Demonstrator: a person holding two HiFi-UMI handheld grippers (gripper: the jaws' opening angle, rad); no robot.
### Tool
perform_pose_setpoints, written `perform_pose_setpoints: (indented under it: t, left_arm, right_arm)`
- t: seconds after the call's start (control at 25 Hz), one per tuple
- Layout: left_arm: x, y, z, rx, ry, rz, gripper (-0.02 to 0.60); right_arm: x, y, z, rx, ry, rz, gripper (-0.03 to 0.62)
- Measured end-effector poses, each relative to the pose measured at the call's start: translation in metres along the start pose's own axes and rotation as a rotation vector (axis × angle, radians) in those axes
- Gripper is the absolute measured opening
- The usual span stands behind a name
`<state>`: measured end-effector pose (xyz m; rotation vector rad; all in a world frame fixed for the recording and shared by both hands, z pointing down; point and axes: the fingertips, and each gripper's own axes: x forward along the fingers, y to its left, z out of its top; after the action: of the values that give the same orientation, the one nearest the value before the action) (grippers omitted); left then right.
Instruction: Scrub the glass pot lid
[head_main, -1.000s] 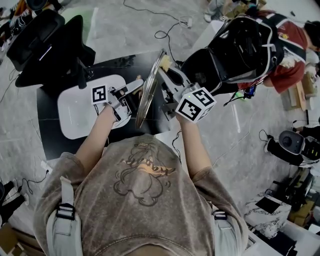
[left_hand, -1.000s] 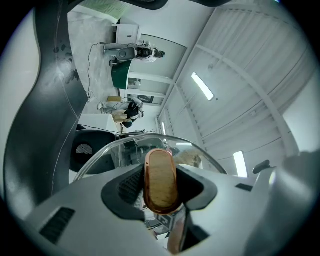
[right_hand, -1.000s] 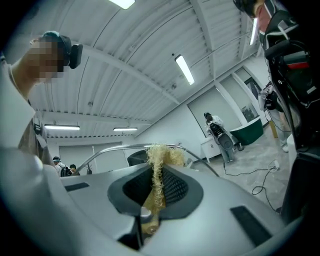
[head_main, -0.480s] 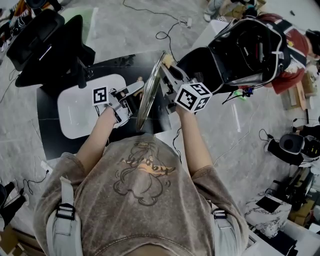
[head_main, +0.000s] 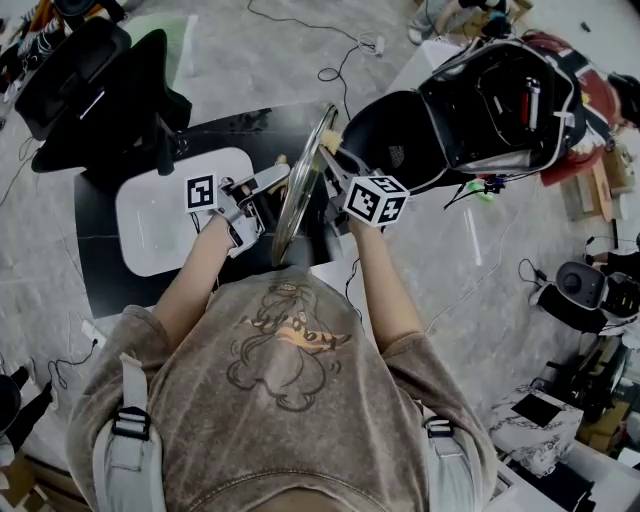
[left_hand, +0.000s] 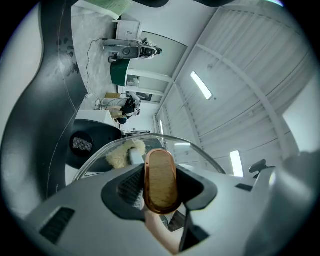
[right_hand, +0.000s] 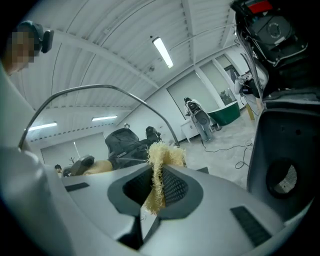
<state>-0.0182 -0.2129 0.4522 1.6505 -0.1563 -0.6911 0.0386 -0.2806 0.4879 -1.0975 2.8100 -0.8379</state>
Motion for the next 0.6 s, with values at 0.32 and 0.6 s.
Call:
perform_pose_setpoints:
  t: [0.32,0.6]
  left_arm:
    - [-0.001,0.001,-0.011,0.007,0.001,0.004,0.179]
    - [-0.002,0.008,-0.016,-0.005,0.001,0.018,0.179]
  right_arm:
    - [-0.018,-0.006,-0.065,0.053,0.114,-0.017,0.041]
    - [-0.029,0.007,-0.097,0.085,0.167,0.000,0.041]
